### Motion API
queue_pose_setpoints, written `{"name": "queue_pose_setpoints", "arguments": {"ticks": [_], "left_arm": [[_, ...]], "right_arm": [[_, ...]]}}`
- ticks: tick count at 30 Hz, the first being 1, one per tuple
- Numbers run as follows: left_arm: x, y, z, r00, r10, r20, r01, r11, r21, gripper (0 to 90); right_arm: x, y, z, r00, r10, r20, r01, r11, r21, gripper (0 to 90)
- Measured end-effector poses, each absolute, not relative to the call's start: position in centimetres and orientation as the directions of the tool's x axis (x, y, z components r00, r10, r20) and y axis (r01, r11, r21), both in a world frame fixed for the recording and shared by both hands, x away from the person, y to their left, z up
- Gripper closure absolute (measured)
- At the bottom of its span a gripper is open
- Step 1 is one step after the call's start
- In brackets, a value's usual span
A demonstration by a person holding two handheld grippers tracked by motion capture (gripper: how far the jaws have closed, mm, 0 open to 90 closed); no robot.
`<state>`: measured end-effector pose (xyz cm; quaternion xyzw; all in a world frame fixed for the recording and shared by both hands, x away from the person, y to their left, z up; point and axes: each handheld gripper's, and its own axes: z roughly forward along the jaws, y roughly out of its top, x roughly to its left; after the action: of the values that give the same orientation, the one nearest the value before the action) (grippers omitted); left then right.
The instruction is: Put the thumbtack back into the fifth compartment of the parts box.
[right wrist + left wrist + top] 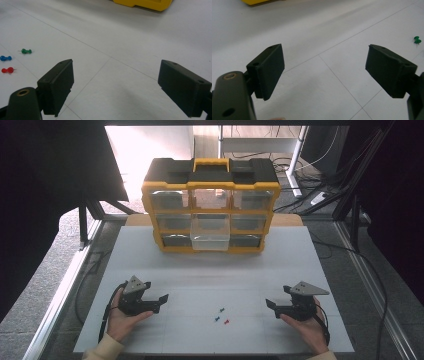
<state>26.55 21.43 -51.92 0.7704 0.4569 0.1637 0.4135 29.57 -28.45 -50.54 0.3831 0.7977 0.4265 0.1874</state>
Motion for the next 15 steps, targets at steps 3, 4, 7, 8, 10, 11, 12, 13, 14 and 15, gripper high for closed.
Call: {"name": "queue_pose_setpoints", "arguments": {"ticks": [3,4,7,8,10,11,12,13,14,15], "left_arm": [[26.50,21.54,-51.96,0.522,0.843,-0.128,0.574,-0.236,0.784,15.6],[26.47,21.58,-51.97,0.519,0.845,-0.128,0.576,-0.235,0.783,15.7],[26.49,21.55,-51.93,0.514,0.849,-0.124,0.577,-0.235,0.782,15.6],[26.49,21.55,-51.93,0.514,0.849,-0.124,0.577,-0.235,0.782,15.5],[26.48,21.51,-51.89,0.515,0.849,-0.122,0.577,-0.237,0.782,15.5],[26.44,21.49,-51.88,0.516,0.848,-0.122,0.577,-0.239,0.781,15.7],[26.39,21.45,-51.86,0.516,0.848,-0.121,0.576,-0.239,0.782,15.9],[26.27,21.34,-51.77,0.522,0.846,-0.110,0.571,-0.251,0.782,15.9],[26.24,21.29,-51.76,0.524,0.846,-0.105,0.569,-0.256,0.781,15.8],[26.24,21.29,-51.76,0.524,0.846,-0.105,0.569,-0.256,0.781,15.8]], "right_arm": [[29.82,-28.54,-50.66,-0.628,0.777,0.030,0.462,0.342,0.818,14.3],[29.88,-28.53,-50.72,-0.630,0.776,0.033,0.463,0.341,0.818,14.5],[30.08,-28.52,-50.82,-0.631,0.775,0.034,0.465,0.343,0.816,14.8],[30.13,-28.53,-50.83,-0.629,0.777,0.031,0.467,0.345,0.814,15.0],[30.21,-28.55,-50.86,-0.629,0.776,0.039,0.470,0.341,0.814,15.1],[30.29,-28.62,-50.81,-0.631,0.773,0.065,0.478,0.322,0.818,15.4],[30.29,-28.60,-50.77,-0.631,0.772,0.069,0.478,0.318,0.819,15.5],[30.26,-28.57,-50.72,-0.632,0.772,0.067,0.475,0.318,0.820,15.7],[30.22,-28.53,-50.69,-0.630,0.774,0.059,0.472,0.322,0.821,15.8],[30.22,-28.53,-50.69,-0.630,0.774,0.059,0.472,0.322,0.821,15.8]]}}
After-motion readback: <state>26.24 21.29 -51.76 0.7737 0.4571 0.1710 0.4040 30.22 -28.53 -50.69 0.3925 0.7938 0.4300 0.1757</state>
